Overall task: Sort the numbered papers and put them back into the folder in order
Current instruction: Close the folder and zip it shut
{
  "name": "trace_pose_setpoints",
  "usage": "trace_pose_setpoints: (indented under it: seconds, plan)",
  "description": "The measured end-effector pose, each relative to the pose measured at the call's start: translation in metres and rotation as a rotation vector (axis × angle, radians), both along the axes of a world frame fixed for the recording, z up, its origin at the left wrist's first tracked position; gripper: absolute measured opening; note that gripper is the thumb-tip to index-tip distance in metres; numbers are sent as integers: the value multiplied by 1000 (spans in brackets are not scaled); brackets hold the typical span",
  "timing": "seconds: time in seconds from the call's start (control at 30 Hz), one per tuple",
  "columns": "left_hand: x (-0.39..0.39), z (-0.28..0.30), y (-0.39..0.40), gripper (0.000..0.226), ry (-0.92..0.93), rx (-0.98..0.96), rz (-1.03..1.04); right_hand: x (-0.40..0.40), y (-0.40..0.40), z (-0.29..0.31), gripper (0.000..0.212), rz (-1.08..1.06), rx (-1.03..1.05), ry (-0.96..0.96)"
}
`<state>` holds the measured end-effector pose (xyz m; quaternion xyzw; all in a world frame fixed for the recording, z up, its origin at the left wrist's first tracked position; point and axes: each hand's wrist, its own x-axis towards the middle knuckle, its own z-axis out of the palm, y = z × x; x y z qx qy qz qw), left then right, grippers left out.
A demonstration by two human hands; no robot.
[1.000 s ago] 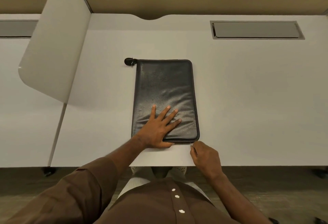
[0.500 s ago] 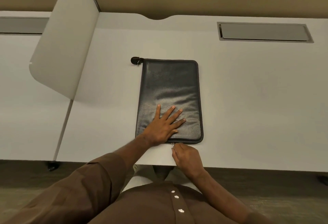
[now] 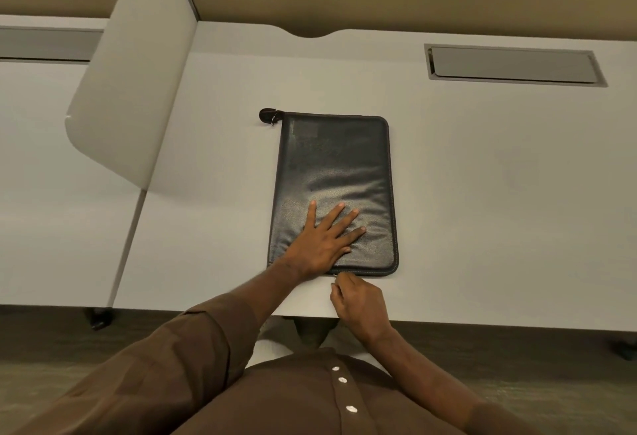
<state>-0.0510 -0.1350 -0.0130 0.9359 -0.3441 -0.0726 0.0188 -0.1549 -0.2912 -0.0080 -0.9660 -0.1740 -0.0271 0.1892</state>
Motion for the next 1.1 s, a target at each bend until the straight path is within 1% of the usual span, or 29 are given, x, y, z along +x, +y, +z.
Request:
trace_pose_setpoints:
  seconds: [0.1,0.13,0.2,0.27,0.37,0.43,0.47,0.5,0.53,0.6,0.73,0.9,1.1]
  plan:
    - [-1,1,0,56,18,5,-3,1,1,0,8,15,-18,25]
    - [0,1,1,56,25,0,-8,2,-1,3,10,32,-40,25]
    - [0,5,1,56,33,-20,-14,6,-7,11,23,56,-74,11]
    - [-2,12,1,55,39,-92,36,16,-13,22,27,26,-17,-13]
    - [-14,23,3,50,16,-360,277,45,-23,37,24,-43,92,-91]
    - [-32,28,7,44,-57,-531,449,74,-27,38,20,-14,128,-159]
    - [-42,29,10,40,-93,-593,520,88,-27,36,25,8,124,-159]
    - [-53,32,12,35,-106,-631,579,101,-26,32,35,27,85,-129]
    - [-64,34,13,28,-92,-647,626,113,-25,27,46,43,11,-81]
    - [-86,35,10,15,-35,-624,656,131,-22,18,61,77,-151,8]
    - [-120,27,-3,36,18,-437,708,147,-19,8,74,143,-294,102]
    - [-127,28,-17,32,72,-422,892,149,-17,2,77,147,-325,114]
    - [-129,29,-33,32,162,-500,1095,150,-19,-2,76,155,-330,100]
